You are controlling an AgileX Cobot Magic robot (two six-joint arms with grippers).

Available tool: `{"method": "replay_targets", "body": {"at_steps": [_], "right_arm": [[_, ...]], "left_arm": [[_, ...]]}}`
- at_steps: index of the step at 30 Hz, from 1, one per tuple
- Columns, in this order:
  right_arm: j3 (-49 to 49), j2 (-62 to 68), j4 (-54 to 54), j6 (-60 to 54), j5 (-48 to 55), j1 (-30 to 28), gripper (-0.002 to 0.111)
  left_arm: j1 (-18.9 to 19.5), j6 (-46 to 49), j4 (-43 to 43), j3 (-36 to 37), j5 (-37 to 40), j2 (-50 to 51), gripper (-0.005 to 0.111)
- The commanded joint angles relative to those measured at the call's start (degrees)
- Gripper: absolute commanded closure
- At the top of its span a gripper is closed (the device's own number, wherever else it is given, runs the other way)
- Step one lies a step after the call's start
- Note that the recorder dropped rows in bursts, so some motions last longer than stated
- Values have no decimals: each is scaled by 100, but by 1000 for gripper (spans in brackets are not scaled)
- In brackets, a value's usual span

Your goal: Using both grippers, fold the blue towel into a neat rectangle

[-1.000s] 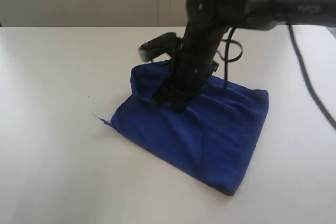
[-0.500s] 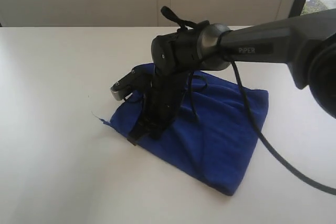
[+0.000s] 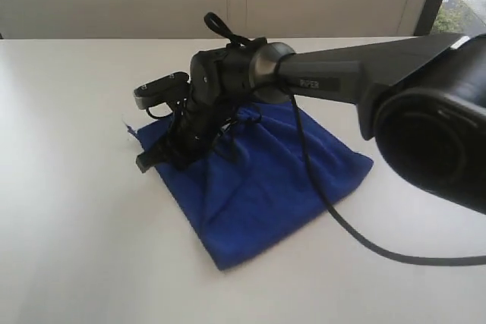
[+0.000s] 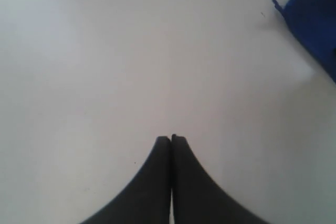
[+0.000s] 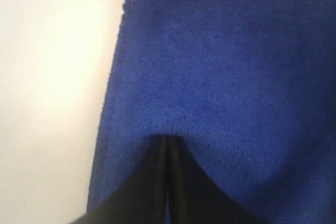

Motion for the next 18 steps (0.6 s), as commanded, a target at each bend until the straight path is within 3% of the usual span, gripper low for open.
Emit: {"method": "replay_targets", "body": {"at_steps": [1, 10, 18], "right_arm": [[-723, 710, -95, 473, 71, -79, 108], [-1550, 1120, -115, 1224, 36, -581, 108], [-1594, 346, -144, 1168, 270, -755, 108]], "left_arm": [[11, -13, -14, 25, 22, -29, 107], [11, -13, -14, 25, 22, -29, 107], [11, -13, -14, 25, 22, -29, 107]]}}
